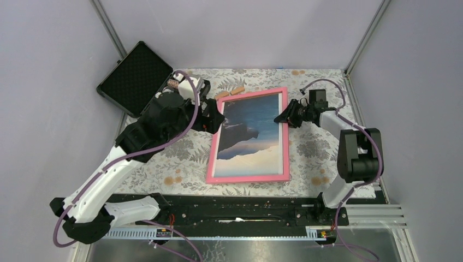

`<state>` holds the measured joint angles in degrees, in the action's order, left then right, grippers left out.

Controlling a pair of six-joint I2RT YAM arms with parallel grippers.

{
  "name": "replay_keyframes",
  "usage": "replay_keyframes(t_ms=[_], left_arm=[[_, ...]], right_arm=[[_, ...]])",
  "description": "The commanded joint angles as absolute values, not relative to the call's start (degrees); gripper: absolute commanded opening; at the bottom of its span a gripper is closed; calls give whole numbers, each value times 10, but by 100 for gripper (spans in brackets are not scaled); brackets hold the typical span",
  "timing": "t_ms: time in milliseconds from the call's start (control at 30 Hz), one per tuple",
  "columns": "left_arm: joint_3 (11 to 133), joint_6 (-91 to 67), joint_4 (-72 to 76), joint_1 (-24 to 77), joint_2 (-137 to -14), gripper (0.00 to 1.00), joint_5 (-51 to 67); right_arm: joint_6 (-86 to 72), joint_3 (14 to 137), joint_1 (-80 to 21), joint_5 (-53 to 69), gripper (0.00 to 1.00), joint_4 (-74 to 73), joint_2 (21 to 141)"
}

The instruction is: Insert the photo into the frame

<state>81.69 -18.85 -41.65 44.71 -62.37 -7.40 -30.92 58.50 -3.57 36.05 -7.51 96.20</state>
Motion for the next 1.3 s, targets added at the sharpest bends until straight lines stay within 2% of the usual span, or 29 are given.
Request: replay_keyframes(t_ms=[0, 100, 200, 300, 433, 500, 667, 800, 833, 933, 1067, 1267], left_arm=[[765, -138, -354, 447, -576, 98, -140], [727, -129, -325, 446, -545, 99, -144], [704, -127, -316, 447, -517, 99, -151], [690, -131, -315, 446, -495, 99, -166], [690, -143, -323, 447, -479, 99, -179], [701, -150, -333, 447, -476, 99, -173], [748, -177, -374, 446, -471, 99, -158], [791, -192, -396, 447, -463, 99, -151], [808, -194, -400, 446, -462, 99, -149], [851, -198, -406, 446, -460, 99, -147], [906, -200, -407, 447, -457, 99, -159], [952, -193, -393, 447, -431, 99, -202]], right_arm=[[-272, 607, -40, 333, 1, -130, 1025], [-261, 614, -40, 339, 5, -123, 1058], [-233, 620, -41, 308, 15, -148, 1067], [-213, 623, -42, 233, 31, -186, 1056], [-196, 642, -45, 176, 61, -232, 1051], [-188, 657, -52, 138, 71, -259, 1038], [-182, 698, -107, -11, 89, -346, 945], [-193, 761, -199, -32, 96, -428, 826], [-200, 773, -226, -17, 99, -437, 792], [-236, 794, -288, 48, 100, -433, 684], [-271, 808, -293, 119, 100, -416, 556], [-285, 824, -293, 73, 100, -415, 401]])
